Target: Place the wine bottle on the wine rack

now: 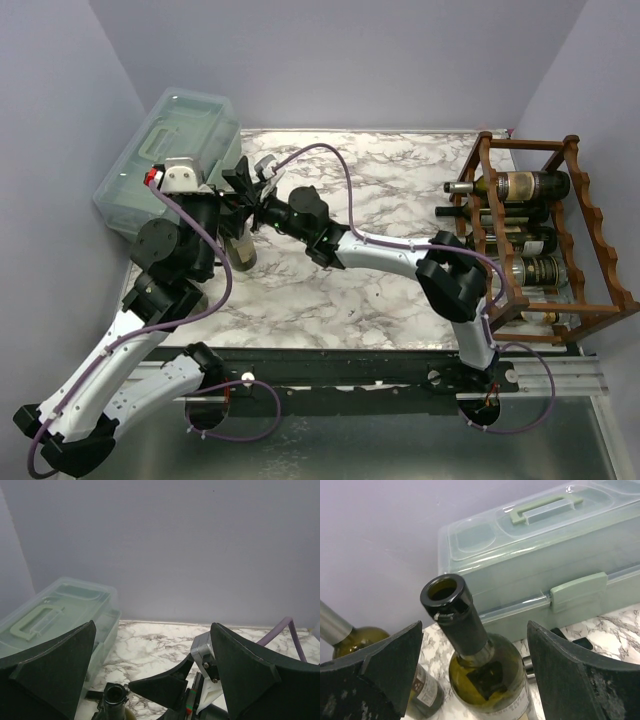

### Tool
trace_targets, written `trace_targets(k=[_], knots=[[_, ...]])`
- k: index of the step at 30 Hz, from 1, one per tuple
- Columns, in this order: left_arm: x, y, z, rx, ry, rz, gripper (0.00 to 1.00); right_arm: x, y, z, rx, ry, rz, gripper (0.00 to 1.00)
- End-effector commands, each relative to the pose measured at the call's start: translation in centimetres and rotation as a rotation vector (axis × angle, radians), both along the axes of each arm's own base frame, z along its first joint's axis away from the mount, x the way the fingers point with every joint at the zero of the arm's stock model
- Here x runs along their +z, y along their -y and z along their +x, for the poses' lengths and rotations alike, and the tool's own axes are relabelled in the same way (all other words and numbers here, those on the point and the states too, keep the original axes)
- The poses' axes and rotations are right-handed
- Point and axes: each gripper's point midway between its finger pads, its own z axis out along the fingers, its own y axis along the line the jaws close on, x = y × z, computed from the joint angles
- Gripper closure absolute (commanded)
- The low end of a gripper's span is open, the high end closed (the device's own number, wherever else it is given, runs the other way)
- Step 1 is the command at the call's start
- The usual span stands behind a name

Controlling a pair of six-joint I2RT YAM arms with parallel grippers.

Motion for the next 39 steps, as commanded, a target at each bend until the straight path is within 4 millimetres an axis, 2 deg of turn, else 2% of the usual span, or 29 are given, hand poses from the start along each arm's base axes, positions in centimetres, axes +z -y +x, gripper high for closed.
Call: trace_targets(k=[1, 5, 8, 12, 14, 17, 19, 21, 27, 35, 39], knots=[[0.5, -1.7, -0.5, 0.063, 0.04, -0.033, 0.01, 1.0, -0.9, 1.1, -0.065, 0.029, 0.031, 0.14], [1.0, -1.7, -1.0, 0.045, 0.058, -0.045, 0.01, 0.5, -1.9, 1.6, -0.062, 0.012, 0.031, 0.22], [0.7, -1.7, -0.6, 0.061, 0.051, -0.031, 0.01, 0.3, -2.8, 1.5, -0.045, 0.008, 0.037, 0.26], [0.7, -1.4, -0.7, 0.04, 0.051, -0.032, 0.02, 0.0, -3.4, 1.4, -0.041, 0.007, 0.022, 0.4], [0.6, -1.4, -0.5, 0.051, 0.045, -0.027, 0.02, 0.1, -3.2, 1.3, -0.045, 0.017, 0.026, 0.47], [0.7, -1.4, -0.5, 0.05, 0.044, -0.028, 0.02, 0.6, -2.5, 1.4, -0.064, 0.044, 0.027, 0.67], [0.6, -1.1, -0.6, 0.031, 0.048, -0.032, 0.02, 1.1, -1.9, 1.2, -0.076, 0.052, 0.032, 0.76], [0.5, -1.3, -0.4, 0.046, 0.041, -0.026, 0.02, 1.7, -0.8, 1.5, -0.121, 0.06, 0.056, 0.85], [0.4, -1.0, -0.4, 0.036, 0.04, -0.024, 0.02, 3.6, 2.3, 1.3, -0.197, 0.084, 0.071, 0.99], [-0.3, -0.4, 0.4, 0.035, 0.016, -0.006, 0.02, 4.6, 9.7, 3.7, -0.542, -0.036, 0.066, 0.99], [-0.6, 0.2, 0.7, 0.013, 0.004, -0.002, 0.02, 5.5, 12.4, 3.2, -0.59, 0.014, -0.005, 0.99]])
